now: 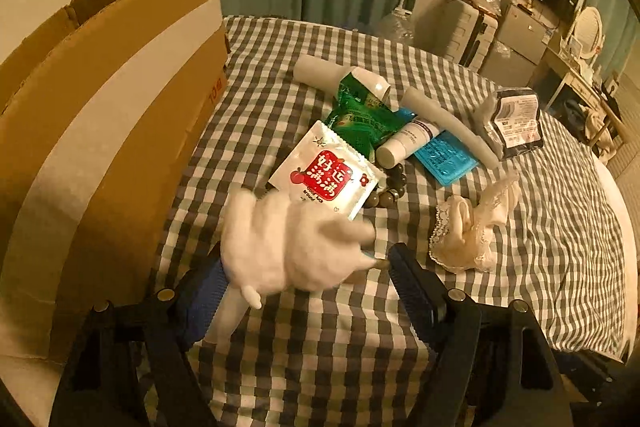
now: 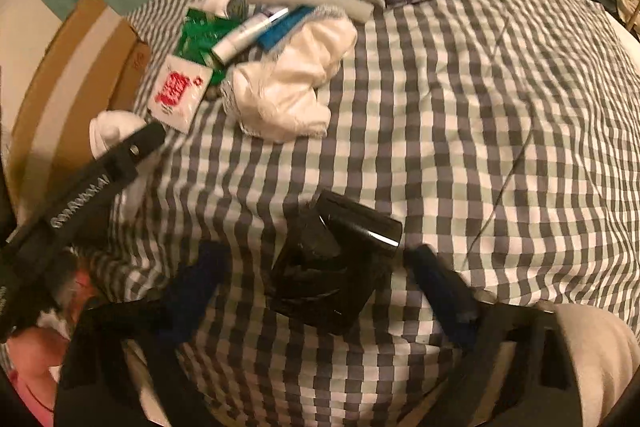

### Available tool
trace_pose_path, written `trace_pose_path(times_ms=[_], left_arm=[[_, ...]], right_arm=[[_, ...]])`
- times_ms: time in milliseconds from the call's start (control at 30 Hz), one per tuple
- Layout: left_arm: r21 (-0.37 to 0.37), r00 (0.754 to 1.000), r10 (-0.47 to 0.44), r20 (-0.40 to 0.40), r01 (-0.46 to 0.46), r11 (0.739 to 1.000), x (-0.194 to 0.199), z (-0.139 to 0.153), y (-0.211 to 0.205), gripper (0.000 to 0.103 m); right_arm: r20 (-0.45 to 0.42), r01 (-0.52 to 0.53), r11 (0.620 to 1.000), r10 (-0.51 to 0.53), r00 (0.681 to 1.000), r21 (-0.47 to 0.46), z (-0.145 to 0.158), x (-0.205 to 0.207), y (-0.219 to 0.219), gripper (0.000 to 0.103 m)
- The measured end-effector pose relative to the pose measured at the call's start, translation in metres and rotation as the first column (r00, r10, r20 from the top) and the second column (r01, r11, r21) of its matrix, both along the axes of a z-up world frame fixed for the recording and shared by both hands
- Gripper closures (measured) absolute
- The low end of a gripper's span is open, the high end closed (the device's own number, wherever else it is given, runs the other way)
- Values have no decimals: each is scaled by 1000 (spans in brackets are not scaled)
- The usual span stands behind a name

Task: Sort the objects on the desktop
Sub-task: 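Grasp the white tissue figure with the left tool while the right tool grasps the black case, then carry the tissue figure and black case over the cardboard box with both tools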

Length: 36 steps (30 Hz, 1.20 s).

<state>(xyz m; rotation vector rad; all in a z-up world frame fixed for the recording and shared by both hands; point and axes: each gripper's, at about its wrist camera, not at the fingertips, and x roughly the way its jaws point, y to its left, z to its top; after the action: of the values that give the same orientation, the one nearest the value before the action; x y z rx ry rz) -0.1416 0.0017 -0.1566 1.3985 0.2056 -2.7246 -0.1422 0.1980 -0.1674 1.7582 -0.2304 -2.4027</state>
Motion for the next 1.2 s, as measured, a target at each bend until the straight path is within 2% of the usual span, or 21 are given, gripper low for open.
trace_pose_path(times_ms=[33, 267, 533, 733, 833, 1067, 1200], left_arm=[[1, 1000, -3, 0, 3, 1000, 0, -1, 1, 23], [21, 999, -15, -32, 16, 1000, 3, 6, 3, 23], [84, 994, -41, -102, 50, 995, 18, 33, -5, 23], [65, 987, -67, -144, 77, 995, 35, 69, -15, 23], [75, 983, -66, -171, 80, 994, 42, 89, -25, 23], [91, 970, -14, -244, 38, 995, 61, 142, -62, 23], [75, 965, 23, -262, -4, 997, 71, 160, -93, 23]], right_arm=[[13, -2, 1000, 2, 1000, -6, -2, -1, 0, 48], [-12, 17, 1000, -17, 1000, -22, 3, 2, 3, 50], [-87, 31, 998, -36, 996, -55, 29, 15, 4, 53], [-136, 44, 995, -55, 989, -87, 57, 25, 5, 53], [-166, 30, 991, -52, 985, -132, 73, 27, -2, 53], [-241, -21, 981, -27, 970, -194, 124, 42, -31, 53], [-299, -85, 976, 21, 954, -201, 154, 45, -57, 53]])
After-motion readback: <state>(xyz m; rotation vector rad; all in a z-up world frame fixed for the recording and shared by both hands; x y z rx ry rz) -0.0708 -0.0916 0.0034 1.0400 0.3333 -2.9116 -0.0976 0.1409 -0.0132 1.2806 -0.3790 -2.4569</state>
